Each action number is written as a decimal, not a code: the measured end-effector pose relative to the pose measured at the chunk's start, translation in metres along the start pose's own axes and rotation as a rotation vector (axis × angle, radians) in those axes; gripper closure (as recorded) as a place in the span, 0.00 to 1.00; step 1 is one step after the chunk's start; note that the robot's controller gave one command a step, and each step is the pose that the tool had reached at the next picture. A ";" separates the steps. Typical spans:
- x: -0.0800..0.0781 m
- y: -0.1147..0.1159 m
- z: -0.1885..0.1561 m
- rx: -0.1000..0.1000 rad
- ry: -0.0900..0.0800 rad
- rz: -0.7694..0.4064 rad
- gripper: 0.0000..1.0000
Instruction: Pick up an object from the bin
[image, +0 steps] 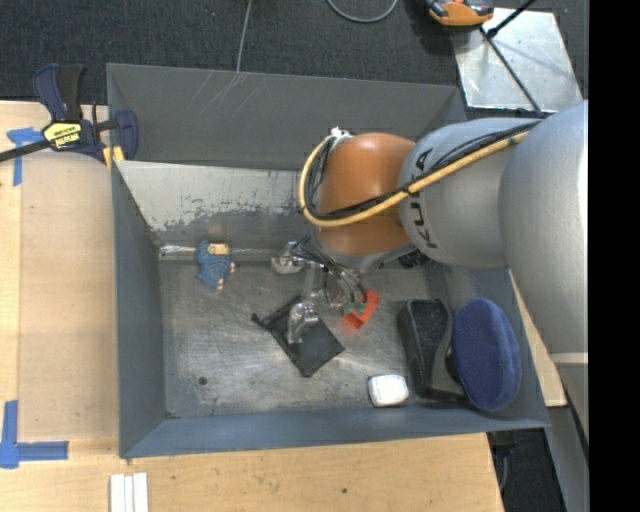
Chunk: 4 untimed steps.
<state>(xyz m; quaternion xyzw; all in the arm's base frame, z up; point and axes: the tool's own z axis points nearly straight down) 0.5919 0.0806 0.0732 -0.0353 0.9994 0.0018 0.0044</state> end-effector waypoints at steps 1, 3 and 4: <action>-0.002 0.000 -0.003 0.001 0.003 0.001 0.00; -0.005 0.000 -0.005 0.002 0.000 0.005 0.00; -0.006 -0.001 -0.006 0.002 -0.002 0.008 0.00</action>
Offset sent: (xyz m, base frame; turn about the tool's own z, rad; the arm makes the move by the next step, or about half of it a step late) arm 0.0000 0.0000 0.0000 0.0000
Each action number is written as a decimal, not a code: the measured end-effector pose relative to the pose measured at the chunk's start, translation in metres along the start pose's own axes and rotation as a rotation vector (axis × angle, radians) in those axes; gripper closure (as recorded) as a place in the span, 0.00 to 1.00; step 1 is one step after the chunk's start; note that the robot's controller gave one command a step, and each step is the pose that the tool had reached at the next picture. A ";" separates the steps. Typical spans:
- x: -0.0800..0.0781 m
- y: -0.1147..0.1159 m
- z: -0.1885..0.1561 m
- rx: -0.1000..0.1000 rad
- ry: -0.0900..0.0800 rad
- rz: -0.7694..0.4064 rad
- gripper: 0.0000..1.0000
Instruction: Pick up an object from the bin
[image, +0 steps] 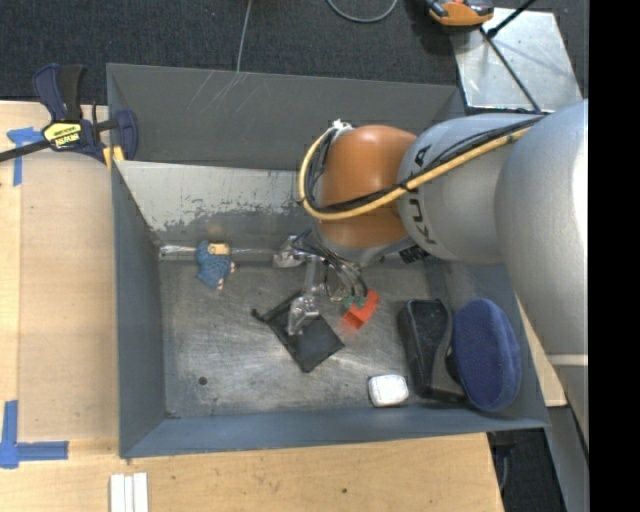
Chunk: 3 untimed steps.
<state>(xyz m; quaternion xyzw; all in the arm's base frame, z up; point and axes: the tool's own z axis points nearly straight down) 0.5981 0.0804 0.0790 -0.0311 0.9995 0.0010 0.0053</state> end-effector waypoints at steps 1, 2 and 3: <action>-0.003 0.000 -0.004 -0.001 -0.009 0.001 1.00; -0.006 0.000 -0.026 0.001 0.003 0.004 1.00; -0.008 -0.001 -0.050 0.001 0.003 0.007 1.00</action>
Offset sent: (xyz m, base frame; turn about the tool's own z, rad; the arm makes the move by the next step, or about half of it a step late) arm 0.0000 0.0000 0.0000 0.0000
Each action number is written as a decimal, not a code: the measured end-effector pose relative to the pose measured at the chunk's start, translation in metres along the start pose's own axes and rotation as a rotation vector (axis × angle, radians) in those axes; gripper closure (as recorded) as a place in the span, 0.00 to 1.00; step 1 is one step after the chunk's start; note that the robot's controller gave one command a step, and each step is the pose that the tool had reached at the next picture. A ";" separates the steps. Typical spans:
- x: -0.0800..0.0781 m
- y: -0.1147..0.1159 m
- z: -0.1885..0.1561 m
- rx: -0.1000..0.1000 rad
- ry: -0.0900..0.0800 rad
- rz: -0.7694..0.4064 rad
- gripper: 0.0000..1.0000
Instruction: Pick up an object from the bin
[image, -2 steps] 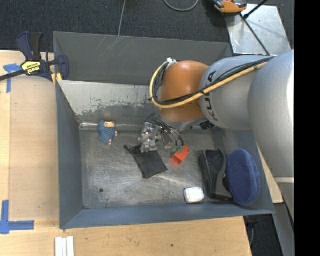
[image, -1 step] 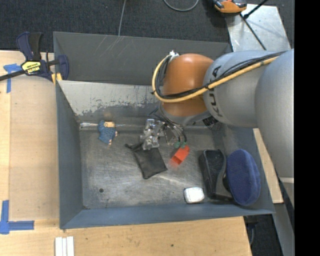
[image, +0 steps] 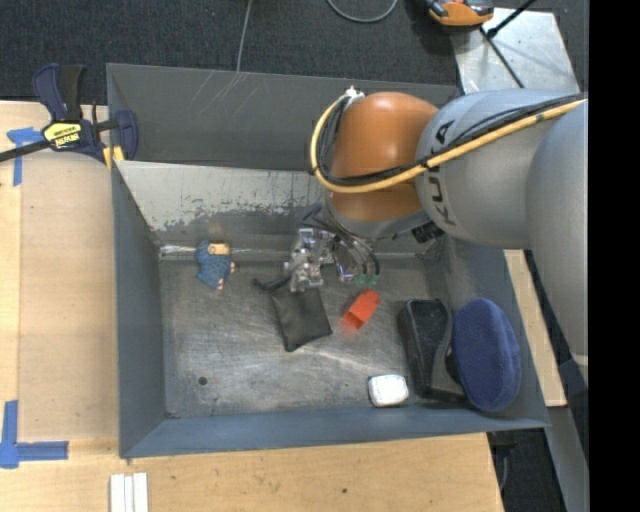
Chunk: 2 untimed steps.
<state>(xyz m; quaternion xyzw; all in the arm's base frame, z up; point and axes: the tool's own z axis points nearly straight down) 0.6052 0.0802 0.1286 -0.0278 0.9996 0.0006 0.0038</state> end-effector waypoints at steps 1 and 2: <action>-0.002 0.000 -0.016 0.000 0.000 0.003 1.00; -0.003 -0.001 -0.029 0.000 0.000 0.005 1.00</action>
Offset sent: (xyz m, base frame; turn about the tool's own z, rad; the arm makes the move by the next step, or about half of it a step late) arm 0.0001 0.0002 0.0144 0.0000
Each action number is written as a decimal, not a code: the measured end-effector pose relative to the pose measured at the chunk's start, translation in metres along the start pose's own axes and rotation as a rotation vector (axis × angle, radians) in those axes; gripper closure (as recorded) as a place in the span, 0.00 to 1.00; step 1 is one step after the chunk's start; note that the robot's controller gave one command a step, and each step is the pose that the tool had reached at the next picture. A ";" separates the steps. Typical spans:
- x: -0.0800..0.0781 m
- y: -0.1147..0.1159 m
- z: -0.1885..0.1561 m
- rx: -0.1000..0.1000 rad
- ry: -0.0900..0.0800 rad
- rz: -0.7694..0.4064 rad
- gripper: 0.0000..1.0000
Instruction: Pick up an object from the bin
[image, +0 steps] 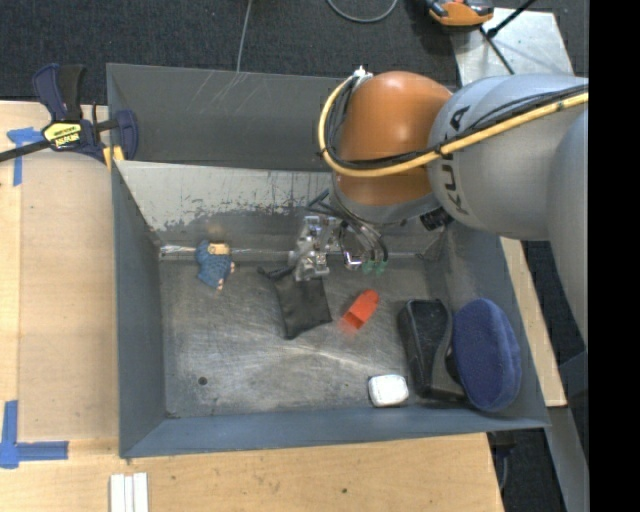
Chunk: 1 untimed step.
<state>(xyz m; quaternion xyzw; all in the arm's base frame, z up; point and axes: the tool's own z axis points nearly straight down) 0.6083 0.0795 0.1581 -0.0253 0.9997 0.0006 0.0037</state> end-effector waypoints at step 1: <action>-0.002 0.000 -0.014 0.000 0.000 0.002 1.00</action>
Offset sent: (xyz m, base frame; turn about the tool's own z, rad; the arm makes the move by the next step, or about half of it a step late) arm 0.0000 0.0000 0.0128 0.0000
